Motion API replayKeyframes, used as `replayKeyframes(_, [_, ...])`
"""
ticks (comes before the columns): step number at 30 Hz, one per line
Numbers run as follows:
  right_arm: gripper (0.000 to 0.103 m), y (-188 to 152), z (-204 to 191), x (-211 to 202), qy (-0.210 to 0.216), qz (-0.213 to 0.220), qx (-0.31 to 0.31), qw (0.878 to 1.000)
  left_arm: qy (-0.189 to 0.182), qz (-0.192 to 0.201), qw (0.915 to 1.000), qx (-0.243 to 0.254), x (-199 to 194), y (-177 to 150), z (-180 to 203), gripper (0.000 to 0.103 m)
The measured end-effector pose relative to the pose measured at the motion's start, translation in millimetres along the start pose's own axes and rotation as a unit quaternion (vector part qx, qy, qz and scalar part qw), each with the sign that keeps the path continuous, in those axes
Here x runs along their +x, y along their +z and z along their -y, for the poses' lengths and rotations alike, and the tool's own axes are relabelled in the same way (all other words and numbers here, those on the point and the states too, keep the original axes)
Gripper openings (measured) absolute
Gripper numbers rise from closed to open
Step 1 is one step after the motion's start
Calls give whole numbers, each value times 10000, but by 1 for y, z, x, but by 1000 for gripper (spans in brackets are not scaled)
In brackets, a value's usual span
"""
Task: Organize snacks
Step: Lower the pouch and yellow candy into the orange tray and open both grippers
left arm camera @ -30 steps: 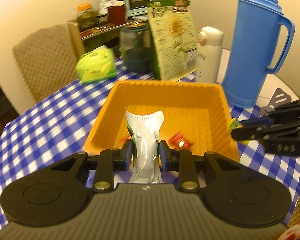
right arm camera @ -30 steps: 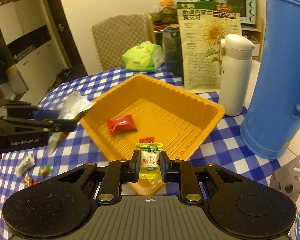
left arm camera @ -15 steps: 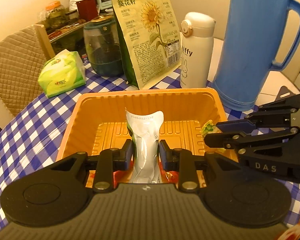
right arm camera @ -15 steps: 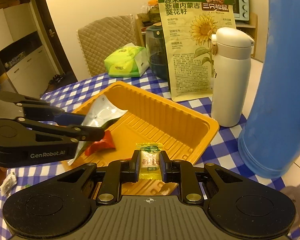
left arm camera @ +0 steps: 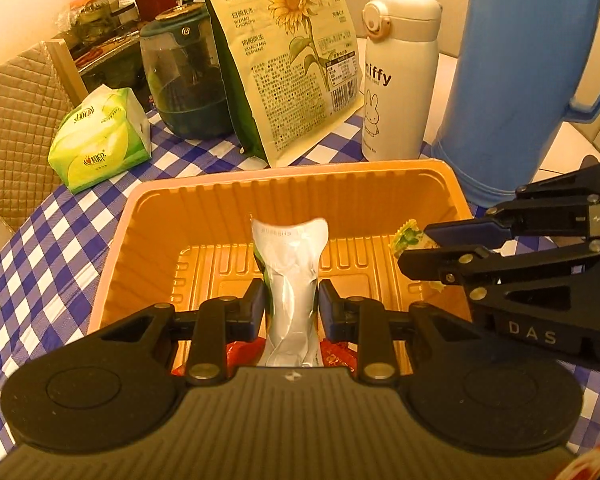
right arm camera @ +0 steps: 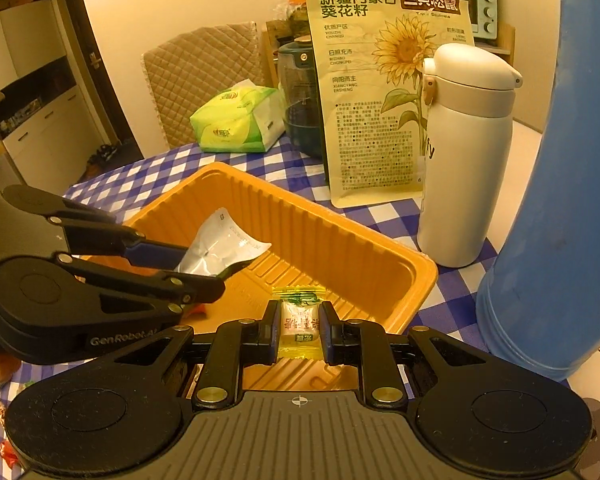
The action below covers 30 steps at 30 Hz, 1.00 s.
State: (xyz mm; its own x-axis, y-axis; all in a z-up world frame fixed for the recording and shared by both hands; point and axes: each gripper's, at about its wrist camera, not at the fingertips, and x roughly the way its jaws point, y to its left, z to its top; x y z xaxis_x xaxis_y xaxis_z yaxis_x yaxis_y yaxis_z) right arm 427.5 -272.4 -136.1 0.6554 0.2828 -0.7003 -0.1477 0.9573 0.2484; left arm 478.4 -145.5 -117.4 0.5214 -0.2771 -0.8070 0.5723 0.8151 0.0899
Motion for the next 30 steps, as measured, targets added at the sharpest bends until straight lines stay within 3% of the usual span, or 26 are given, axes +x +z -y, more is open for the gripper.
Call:
replayKeyframes(24, [21,5,-7,-1,21,146,-12,9999,154,121,9992,-349,-22,-12,-19,29])
replayKeyframes(27, [22,7,-8,-3,32,308,68,9995,149,114,9987,-472,-26,-15,-21,36])
replayKeyframes(29, [29,9,-9,-3,-3,341,101,9994,178,132,9983,-538,-29,-18,-23,37])
replayKeyframes(30, [45,9,-9,-4,11,348,115,9993,193,129,9982,-560,-30,-19,-24,38])
